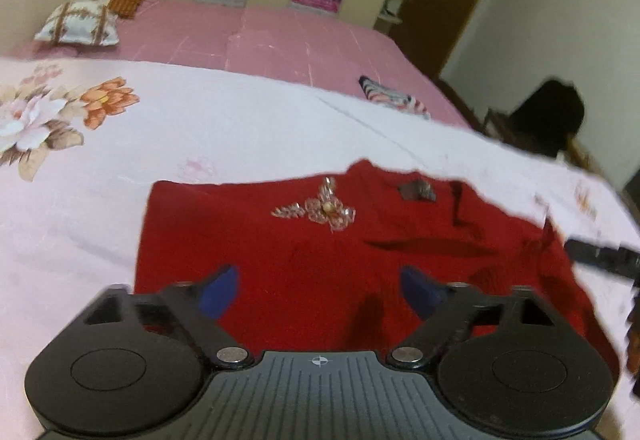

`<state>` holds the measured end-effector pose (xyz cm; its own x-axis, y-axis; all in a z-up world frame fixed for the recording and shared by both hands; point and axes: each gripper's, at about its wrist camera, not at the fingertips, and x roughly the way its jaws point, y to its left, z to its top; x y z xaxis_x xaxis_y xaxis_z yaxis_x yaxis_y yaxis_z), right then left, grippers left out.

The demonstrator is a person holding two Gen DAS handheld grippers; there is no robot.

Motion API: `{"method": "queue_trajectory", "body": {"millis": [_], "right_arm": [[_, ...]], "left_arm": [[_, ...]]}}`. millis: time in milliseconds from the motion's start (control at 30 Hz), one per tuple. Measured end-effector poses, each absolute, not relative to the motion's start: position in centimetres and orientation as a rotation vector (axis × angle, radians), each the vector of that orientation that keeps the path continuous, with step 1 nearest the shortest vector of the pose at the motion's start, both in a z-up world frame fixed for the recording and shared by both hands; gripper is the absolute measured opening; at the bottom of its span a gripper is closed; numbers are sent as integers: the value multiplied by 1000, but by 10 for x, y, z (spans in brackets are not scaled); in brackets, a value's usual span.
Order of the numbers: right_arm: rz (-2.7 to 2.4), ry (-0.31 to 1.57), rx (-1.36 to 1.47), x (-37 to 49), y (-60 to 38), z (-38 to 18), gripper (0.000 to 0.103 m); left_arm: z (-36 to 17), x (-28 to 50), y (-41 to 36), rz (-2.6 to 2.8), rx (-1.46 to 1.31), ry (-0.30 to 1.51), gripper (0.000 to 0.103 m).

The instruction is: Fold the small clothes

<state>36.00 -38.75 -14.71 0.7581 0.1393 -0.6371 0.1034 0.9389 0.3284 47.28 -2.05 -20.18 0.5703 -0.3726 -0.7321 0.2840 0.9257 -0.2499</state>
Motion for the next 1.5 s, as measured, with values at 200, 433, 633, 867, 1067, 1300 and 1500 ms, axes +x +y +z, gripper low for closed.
{"method": "queue_trajectory", "body": {"millis": [200, 433, 633, 867, 1067, 1300, 1500], "right_arm": [[72, 747, 227, 380, -366, -155, 49], [95, 759, 55, 381, -345, -155, 1], [45, 651, 106, 371, -355, -130, 1], [61, 748, 146, 390, -374, -143, 58], [101, 820, 156, 396, -368, -167, 52], [122, 801, 99, 388, -351, -160, 12], [123, 749, 164, 372, -357, -150, 12]], "left_arm": [[-206, 469, -33, -402, 9, 892, 31], [-192, 450, -34, -424, 50, 813, 8], [-166, 455, -21, -388, -41, 716, 8], [-178, 485, -23, -332, -23, 757, 8], [-187, 474, -19, -394, -21, 826, 9], [-196, 473, -19, -398, -18, 883, 9], [-189, 451, -19, -353, 29, 769, 103]]}}
